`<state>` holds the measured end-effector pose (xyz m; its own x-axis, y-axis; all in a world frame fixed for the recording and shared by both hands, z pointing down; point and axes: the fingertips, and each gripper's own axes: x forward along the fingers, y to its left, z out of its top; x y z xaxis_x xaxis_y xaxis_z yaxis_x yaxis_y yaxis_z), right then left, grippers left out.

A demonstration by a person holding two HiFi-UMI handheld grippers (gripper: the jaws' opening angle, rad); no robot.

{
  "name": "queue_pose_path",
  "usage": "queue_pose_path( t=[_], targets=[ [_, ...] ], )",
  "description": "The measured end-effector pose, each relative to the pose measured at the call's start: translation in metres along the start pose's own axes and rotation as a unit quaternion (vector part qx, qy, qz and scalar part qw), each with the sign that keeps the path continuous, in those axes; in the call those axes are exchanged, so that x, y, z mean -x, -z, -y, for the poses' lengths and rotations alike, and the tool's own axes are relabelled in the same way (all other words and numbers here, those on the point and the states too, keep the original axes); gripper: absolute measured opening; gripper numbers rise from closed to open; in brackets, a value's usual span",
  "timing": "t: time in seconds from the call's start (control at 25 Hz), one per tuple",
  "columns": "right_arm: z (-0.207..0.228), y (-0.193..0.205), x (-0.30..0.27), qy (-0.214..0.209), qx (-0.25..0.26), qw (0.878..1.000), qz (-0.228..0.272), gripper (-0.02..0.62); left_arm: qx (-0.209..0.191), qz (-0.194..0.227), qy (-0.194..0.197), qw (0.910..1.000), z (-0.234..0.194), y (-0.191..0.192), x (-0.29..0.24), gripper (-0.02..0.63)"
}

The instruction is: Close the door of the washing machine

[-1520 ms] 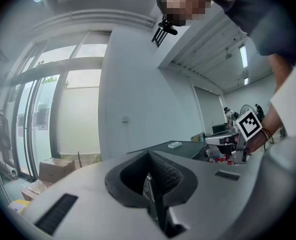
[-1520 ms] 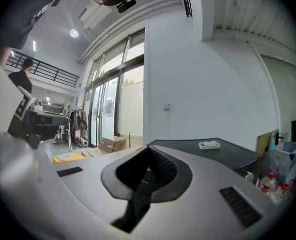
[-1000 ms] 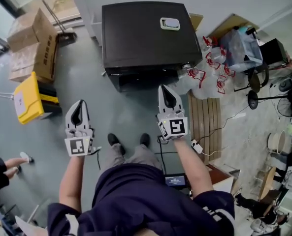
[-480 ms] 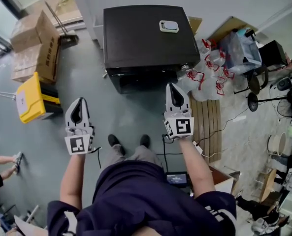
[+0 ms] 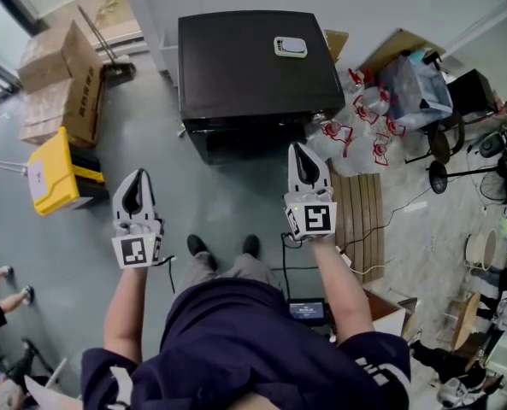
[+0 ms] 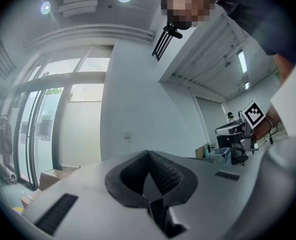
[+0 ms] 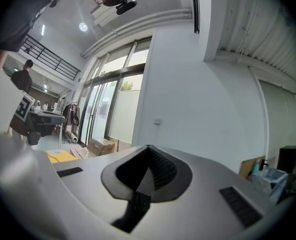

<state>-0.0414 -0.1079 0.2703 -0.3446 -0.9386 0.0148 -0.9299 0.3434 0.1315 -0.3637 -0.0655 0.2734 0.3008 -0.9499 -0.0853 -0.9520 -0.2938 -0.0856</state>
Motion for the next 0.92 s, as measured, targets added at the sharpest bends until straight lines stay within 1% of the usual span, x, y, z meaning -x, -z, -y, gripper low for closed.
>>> queue_pose_path(
  t=[0.64,0.92],
  targets=[
    [-0.010,0.001,-0.003,-0.015,0.008,1.000,-0.016,0.018,-0.002,0.002,0.003,1.0000,0.002,-0.003,0.000,0.023],
    [-0.011,0.009,-0.007,-0.018,0.011,0.999,-0.024,0.018,-0.001,0.002,0.004,1.0000,0.004,0.000,-0.005,0.023]
  ],
)
